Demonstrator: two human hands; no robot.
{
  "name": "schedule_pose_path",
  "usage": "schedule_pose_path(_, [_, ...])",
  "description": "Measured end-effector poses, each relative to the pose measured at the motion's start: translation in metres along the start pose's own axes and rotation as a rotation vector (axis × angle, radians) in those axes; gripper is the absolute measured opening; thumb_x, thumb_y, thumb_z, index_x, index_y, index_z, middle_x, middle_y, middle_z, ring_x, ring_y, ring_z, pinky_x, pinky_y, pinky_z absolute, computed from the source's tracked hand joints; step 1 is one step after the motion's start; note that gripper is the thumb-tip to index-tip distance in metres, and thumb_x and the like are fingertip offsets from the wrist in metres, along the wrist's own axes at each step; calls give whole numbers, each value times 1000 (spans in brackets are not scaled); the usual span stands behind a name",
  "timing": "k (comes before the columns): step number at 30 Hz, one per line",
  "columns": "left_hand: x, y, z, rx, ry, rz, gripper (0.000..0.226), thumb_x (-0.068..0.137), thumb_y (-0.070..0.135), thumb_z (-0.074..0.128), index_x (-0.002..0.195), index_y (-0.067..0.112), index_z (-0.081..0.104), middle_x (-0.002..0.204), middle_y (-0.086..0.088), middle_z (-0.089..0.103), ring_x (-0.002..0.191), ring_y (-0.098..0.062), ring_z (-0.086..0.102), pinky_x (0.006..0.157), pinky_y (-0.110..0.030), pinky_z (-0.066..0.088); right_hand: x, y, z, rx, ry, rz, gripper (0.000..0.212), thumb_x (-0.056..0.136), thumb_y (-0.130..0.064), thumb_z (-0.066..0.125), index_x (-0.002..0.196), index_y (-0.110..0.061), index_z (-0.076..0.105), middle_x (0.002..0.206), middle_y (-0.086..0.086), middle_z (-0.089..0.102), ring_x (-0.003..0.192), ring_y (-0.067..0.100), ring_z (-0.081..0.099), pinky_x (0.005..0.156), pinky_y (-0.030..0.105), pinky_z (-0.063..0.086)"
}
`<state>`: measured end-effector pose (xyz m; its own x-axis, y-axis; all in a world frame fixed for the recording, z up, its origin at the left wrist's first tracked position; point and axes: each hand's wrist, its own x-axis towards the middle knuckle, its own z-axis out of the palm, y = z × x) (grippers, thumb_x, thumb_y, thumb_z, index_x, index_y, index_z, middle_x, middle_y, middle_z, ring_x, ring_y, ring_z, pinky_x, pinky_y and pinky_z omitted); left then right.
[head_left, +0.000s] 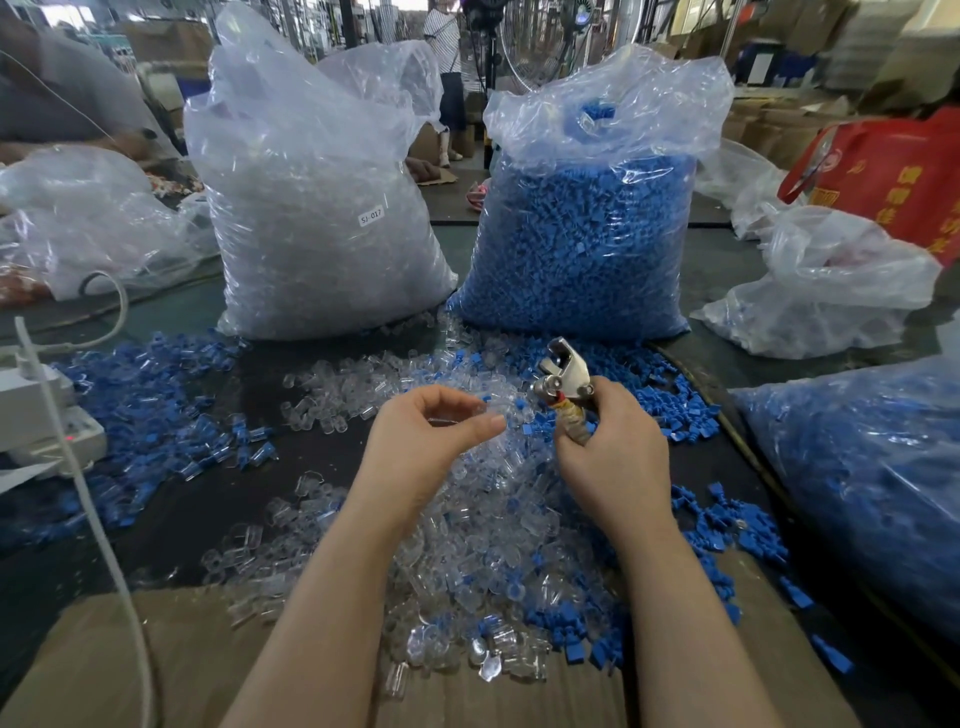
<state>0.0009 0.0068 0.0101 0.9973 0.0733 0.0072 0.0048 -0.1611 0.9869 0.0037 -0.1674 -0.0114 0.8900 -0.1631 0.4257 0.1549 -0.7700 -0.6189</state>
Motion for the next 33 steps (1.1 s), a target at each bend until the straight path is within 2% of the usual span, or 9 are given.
schedule_pose_path(4, [0,1,0,-80,-19,0,12,83,19,76,95,20,74,82,3,76,75,-7,71,69,-20,51,0,-1,0,123,15,26,10,82,-28,58,91,-25,54,83,-7,59,75,19,54,64,34,37])
schedule_pose_path(7, [-1,2,1,-188,-60,-24,17,92,7,64,103,17,72,85,-2,76,77,-11,72,69,-20,55,0,-2,-1,194,13,53,11,83,-21,64,91,-25,56,83,-6,61,76,20,56,69,38,44])
schedule_pose_path(11, [-1,3,4,-297,-64,-74,24,95,3,58,96,19,76,82,-3,75,76,-10,70,68,-18,54,0,-2,0,229,33,46,9,84,-17,64,88,-21,57,80,-3,58,73,19,52,66,37,41])
schedule_pose_path(16, [-1,3,7,-338,-82,-73,9,88,15,70,95,16,75,81,-3,74,77,-14,69,75,-25,55,-1,-6,-1,259,73,-6,24,82,-11,66,78,-26,47,76,-9,46,68,7,45,60,28,32])
schedule_pose_path(20, [-4,2,15,-244,-52,-28,12,86,6,72,93,16,74,80,-3,75,76,-13,71,76,-26,57,-2,-8,1,386,39,16,31,83,-11,65,70,-32,45,65,-8,46,59,8,41,56,25,30])
schedule_pose_path(23, [-6,5,20,-289,-68,-38,14,86,5,71,98,12,70,87,-9,76,80,-16,73,76,-26,59,-3,-12,0,536,5,22,9,83,-14,63,80,-22,60,68,-2,57,62,15,49,56,29,39])
schedule_pose_path(27, [-8,8,30,-396,-106,-93,18,87,-1,68,103,7,64,91,-14,76,85,-22,73,78,-31,59,-4,-18,0,584,-70,0,14,78,-23,60,89,-29,65,76,-11,65,71,7,60,64,24,49])
schedule_pose_path(29, [-9,7,34,-411,-107,-101,18,88,-6,63,102,5,65,92,-13,76,89,-24,73,82,-34,59,-5,-18,0,532,-95,-7,18,76,-25,59,92,-23,67,77,-10,66,74,10,61,68,34,52])
schedule_pose_path(33, [-11,8,36,-408,-114,-68,26,88,-11,59,90,10,72,85,-5,77,80,-14,73,72,-23,59,-5,-19,0,489,-111,-18,23,73,-22,58,93,-17,68,80,-5,68,77,16,64,72,46,54])
